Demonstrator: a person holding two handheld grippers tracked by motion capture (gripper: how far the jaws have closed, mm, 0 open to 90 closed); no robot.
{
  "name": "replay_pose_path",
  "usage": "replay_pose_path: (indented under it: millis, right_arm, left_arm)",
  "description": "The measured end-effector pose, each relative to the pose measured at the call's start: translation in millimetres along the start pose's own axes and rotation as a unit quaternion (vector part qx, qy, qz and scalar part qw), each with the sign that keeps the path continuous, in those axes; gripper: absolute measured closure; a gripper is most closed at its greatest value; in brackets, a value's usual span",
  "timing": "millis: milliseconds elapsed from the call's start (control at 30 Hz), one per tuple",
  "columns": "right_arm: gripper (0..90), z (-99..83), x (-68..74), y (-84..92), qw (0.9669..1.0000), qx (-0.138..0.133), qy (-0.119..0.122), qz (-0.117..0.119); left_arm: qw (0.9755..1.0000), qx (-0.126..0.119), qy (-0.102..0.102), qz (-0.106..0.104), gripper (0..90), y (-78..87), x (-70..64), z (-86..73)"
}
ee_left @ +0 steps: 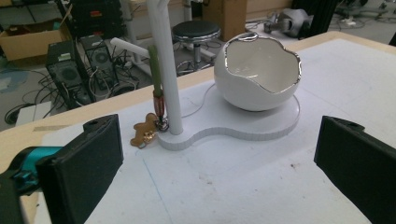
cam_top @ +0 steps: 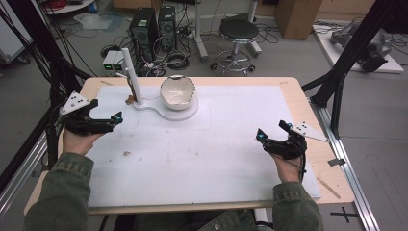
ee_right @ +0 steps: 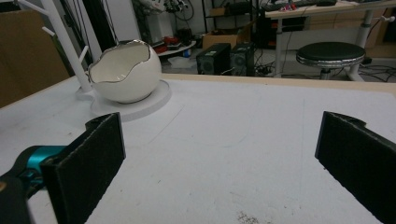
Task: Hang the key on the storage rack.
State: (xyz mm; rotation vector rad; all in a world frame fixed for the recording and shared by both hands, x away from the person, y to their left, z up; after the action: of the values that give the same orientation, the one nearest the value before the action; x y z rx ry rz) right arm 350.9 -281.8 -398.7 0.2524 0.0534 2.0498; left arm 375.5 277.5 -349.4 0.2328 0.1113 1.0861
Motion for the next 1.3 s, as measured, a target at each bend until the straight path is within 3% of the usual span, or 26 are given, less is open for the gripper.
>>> replay_pose_path:
  millis: [467,633,1167,1300]
  right_arm:
    - [0.6,0.0,-0.1,0.0,1.0000,0.000,0.000,0.000]
    - [0.6,-0.6,1.0,-0.6,1.0000,0.003,0.001,0.004]
    - [0.6,-2.9,2.7,-4.1,0.9998,0.011,0.019,0.003]
    - [0.6,-3.3,4.0,-4.4,0.9996,0.013,0.023,0.003]
  left_arm:
    - [0.9990,-0.044,0.010,-0.004,1.6,20.8,-3.3,-15.8]
    - [0.9990,-0.043,0.016,-0.003,1.6,26.2,-3.3,-25.3]
    - [0.9961,-0.077,0.031,0.030,1.6,42.9,-3.6,-44.7]
    - [0.9960,-0.079,0.033,0.025,1.6,43.6,-3.1,-45.6]
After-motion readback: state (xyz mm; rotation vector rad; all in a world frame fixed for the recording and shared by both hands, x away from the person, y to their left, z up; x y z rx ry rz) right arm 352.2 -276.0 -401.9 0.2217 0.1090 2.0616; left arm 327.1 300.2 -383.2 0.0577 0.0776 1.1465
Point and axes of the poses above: each handheld gripper's, and its own axes: y roughly backward along the jaws, z roughly out of its top, x roughly to its left, the point moved 3 cm from there along -y, roughly forward along the jaws, and after that the axes turned 4 degrees about -x, right-handed, at the moved point
